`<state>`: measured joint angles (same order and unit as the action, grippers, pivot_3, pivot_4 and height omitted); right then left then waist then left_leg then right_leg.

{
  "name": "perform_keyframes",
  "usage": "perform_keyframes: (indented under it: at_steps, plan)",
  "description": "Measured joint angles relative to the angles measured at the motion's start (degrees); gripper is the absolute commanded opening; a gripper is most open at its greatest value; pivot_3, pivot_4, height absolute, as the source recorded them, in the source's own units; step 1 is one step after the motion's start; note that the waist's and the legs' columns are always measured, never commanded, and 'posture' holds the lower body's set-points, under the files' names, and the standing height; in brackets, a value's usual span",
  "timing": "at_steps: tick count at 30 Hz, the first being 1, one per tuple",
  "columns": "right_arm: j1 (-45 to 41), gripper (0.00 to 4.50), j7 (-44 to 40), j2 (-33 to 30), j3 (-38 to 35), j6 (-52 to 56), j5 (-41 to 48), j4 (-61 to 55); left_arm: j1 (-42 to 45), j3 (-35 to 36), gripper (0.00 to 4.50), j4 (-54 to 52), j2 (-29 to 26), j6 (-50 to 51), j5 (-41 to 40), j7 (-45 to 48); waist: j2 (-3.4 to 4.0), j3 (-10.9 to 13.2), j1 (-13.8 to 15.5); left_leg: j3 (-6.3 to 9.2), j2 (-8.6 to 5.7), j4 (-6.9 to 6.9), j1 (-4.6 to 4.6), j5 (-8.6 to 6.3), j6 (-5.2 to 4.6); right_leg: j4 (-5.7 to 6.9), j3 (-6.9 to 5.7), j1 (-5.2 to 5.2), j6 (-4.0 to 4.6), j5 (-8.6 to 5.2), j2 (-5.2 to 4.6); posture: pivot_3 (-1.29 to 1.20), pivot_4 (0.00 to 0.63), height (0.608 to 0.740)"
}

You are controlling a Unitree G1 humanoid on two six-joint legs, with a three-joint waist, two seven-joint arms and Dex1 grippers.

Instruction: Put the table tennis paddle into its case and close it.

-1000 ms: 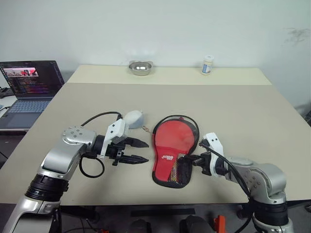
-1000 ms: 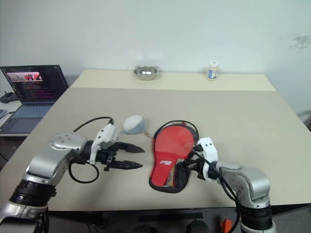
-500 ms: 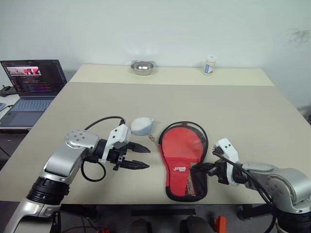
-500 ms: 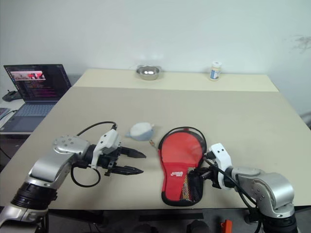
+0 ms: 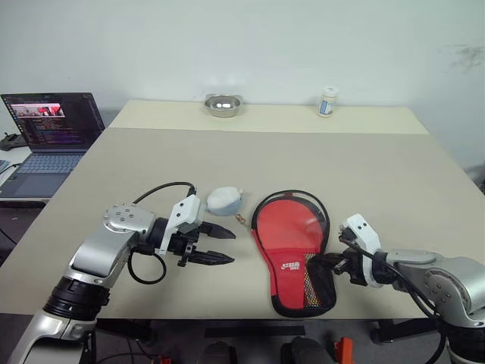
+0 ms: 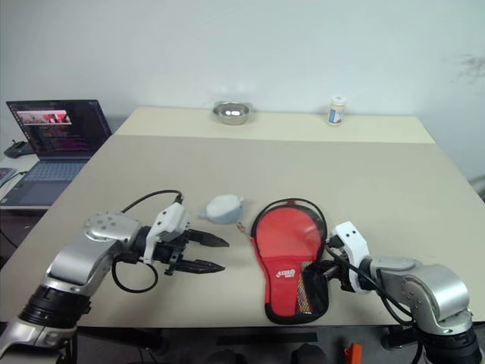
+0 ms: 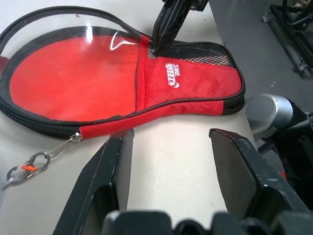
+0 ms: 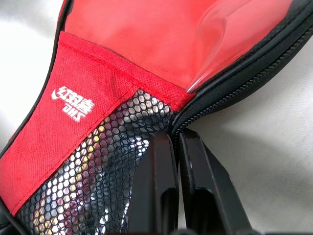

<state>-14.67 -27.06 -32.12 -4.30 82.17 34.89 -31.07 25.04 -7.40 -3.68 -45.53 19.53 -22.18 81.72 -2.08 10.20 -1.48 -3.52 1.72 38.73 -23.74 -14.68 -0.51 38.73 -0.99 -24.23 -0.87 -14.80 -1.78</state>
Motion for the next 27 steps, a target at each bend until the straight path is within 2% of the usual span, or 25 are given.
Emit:
perform_keyframes:
  at_steps: [1,2,5,13,15,17,21,27]
  plan:
    - [-0.01,0.01,0.18,0.15,-0.02,-0.04,0.0,0.06,0.0,0.0,2.66,0.0,0.03,0.0,0.0,-0.04,0.0,0.0,0.0,0.0,0.01,0.01,0.0,0.0,0.0,0.0,0.0,0.0,0.0,0.0,0.0,0.0,0.15,0.74]
    - [-0.02,0.52,0.5,0.32,-0.12,-0.04,0.04,0.09,0.0,-0.01,2.66,0.0,0.1,-0.02,0.01,-0.08,0.0,0.0,0.0,0.0,0.01,0.01,0.0,0.0,0.0,0.0,0.0,0.0,0.0,0.0,0.0,0.0,0.15,0.74]
    - [-0.23,1.44,0.95,0.19,-1.3,-0.02,0.21,-0.01,0.0,-0.01,2.66,0.02,0.34,-0.03,0.04,-0.36,0.0,0.0,0.0,0.0,0.0,0.03,0.0,0.0,0.0,0.01,0.0,0.0,0.0,0.0,0.0,0.0,0.15,0.74]
    - [0.4,4.31,-4.23,-12.42,-3.87,-0.47,4.0,-9.22,0.0,-0.06,2.66,0.41,1.5,-0.14,0.51,-2.33,0.0,0.01,0.06,0.04,0.03,0.02,-0.02,0.0,0.0,-0.04,-0.04,0.01,-0.01,0.0,0.0,0.0,0.15,0.74]
    - [0.06,4.46,-7.17,-15.55,-3.89,-3.01,4.89,-10.39,-0.04,-0.04,2.66,0.71,1.76,-0.14,0.59,-2.65,0.0,0.01,0.1,0.04,0.03,0.02,0.0,0.0,0.0,-0.05,-0.04,0.04,-0.01,0.0,0.01,0.0,0.15,0.74]
    - [-2.97,4.46,-8.89,-15.66,-3.84,-6.68,5.15,-10.11,-0.04,0.0,2.66,1.33,2.35,-0.15,0.66,-3.76,0.0,0.01,-0.16,0.02,0.04,0.03,0.05,0.0,0.0,-0.04,0.0,0.04,-0.03,0.01,0.03,0.0,0.15,0.74]
    - [-10.63,4.46,-6.34,-8.58,1.41,-16.27,0.73,-3.74,1.67,0.35,2.66,4.47,4.89,-0.85,1.65,-7.66,-0.04,0.01,-0.17,0.06,0.08,0.02,0.18,0.01,0.0,0.01,0.0,0.12,-0.03,0.01,0.12,0.0,0.15,0.74]
    - [-11.04,4.46,-2.81,0.34,14.18,-24.51,-7.45,6.62,5.9,2.06,2.66,9.37,5.54,-2.24,3.11,-11.72,-0.04,0.01,-0.07,-0.01,0.0,0.04,-0.12,0.0,0.0,-0.05,0.03,-0.08,0.06,0.06,0.07,0.0,0.15,0.74]
